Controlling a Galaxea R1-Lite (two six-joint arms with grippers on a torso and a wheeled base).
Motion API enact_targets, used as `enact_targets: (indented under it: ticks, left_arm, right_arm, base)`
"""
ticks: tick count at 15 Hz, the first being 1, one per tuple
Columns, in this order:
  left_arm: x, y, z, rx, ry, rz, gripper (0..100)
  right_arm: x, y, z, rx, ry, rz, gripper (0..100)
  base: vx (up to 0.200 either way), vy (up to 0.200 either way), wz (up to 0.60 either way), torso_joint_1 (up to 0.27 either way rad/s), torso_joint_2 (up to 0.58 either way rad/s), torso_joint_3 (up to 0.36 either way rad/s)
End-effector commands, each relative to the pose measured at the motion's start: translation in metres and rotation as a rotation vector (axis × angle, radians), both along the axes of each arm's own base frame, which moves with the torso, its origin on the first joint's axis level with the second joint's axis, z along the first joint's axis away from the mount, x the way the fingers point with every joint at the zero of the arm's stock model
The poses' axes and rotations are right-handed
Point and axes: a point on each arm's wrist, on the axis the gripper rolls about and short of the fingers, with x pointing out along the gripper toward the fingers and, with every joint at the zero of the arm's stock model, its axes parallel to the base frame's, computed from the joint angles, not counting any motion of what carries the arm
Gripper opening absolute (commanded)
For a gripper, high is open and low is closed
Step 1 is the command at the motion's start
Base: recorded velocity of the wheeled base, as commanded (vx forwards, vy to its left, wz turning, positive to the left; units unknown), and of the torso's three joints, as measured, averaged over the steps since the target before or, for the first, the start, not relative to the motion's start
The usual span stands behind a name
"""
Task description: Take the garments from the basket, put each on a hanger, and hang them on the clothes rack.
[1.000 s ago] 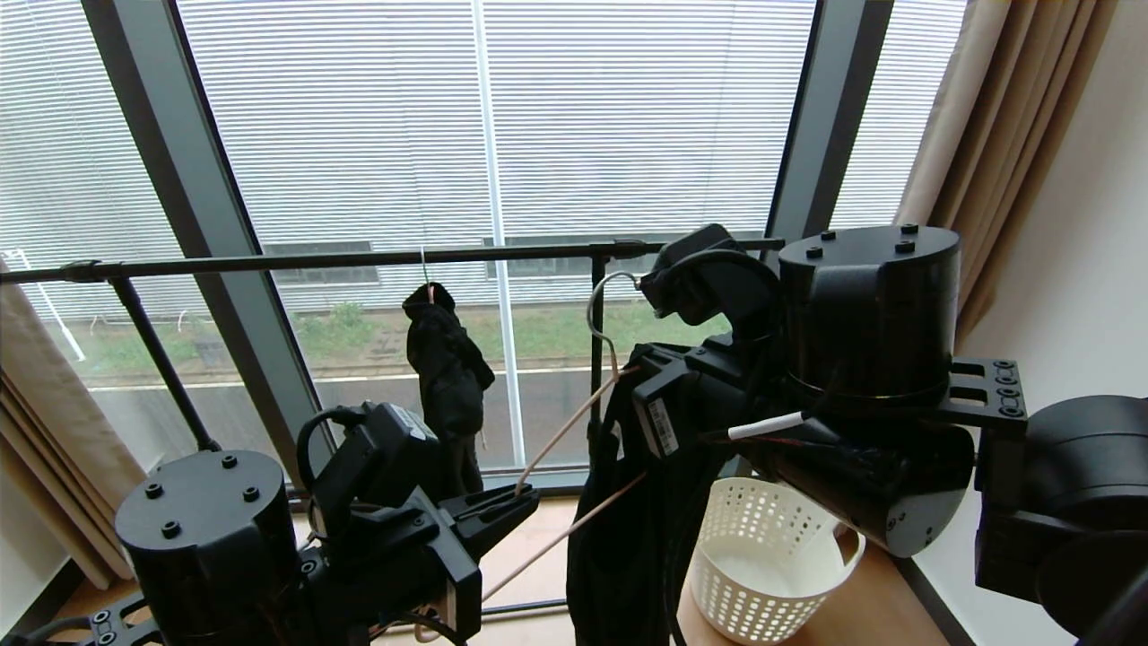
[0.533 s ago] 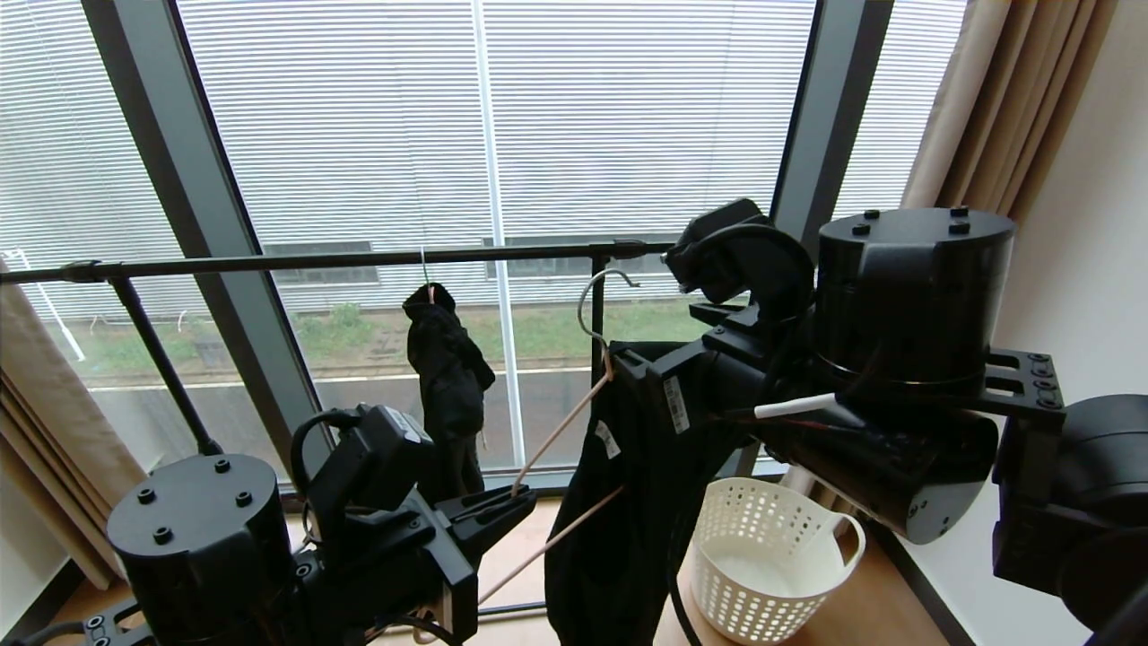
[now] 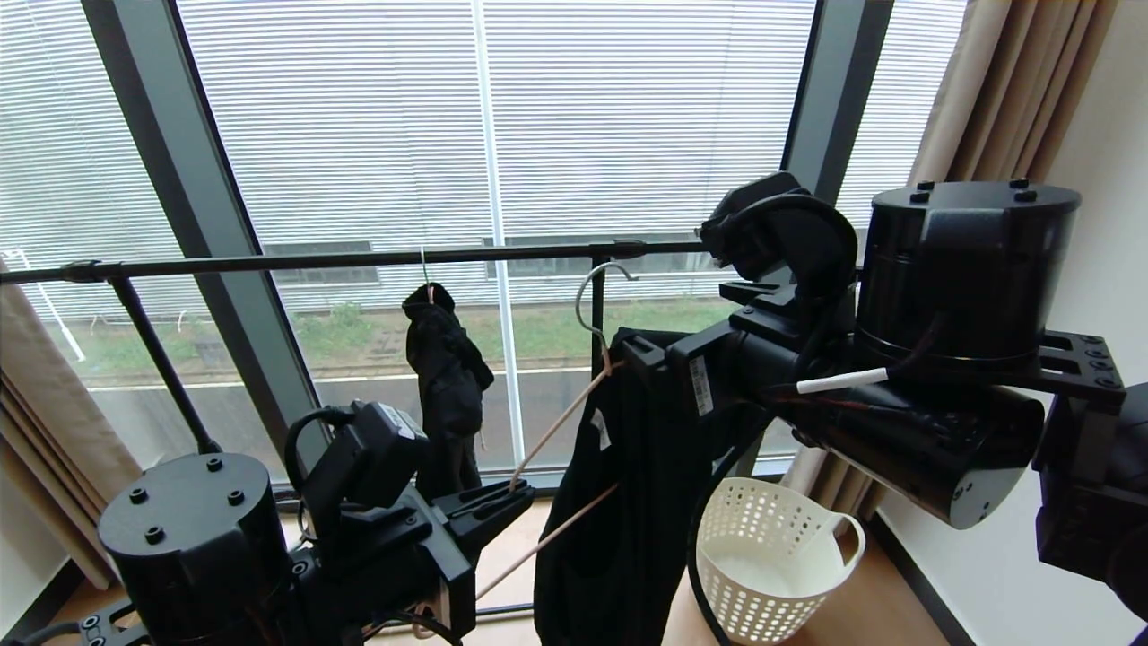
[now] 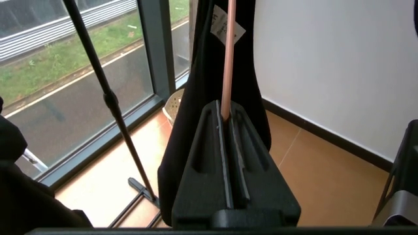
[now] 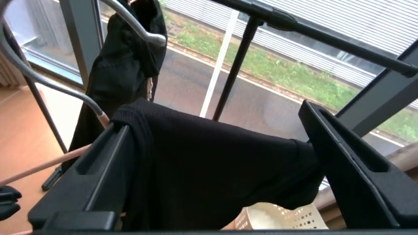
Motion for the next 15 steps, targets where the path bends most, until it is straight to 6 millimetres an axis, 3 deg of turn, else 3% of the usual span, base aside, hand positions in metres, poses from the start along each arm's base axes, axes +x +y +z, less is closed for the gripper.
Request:
enact_targets:
  ticks: [1,9,12,15]
  left_arm:
    - [0.001,0.001,-0.001,0.0,0.004,0.006,0]
    - [0.008,0.003,0.005,-0.018,-0.018,0.03,0]
    - [0.005,0.007,0.003,-0.03,-0.027,0.031,0]
    - [-0.004,0.013,-0.006,-0.019,-0.017,0.026,0]
  right_arm:
    - [-0.002,-0.002,0.002,0.004,-0.004,0.001,100]
    - [-0.007,-0.007,-0.01,-0.068,0.012,0.039,100]
    - [-0.019,-0.018,-0.013,-0.087,0.019,0.123,100]
    - [-0.046,-0.053,-0.012,-0.148,-0.012,0.214,100]
  base:
    - [0.0,0.0,0.0,0.0,0.0,0.0]
    - [0.0,0.0,0.0,0.0,0.0,0.0]
    - [0.0,0.0,0.0,0.0,0.0,0.0]
    - [0.0,0.0,0.0,0.0,0.0,0.0]
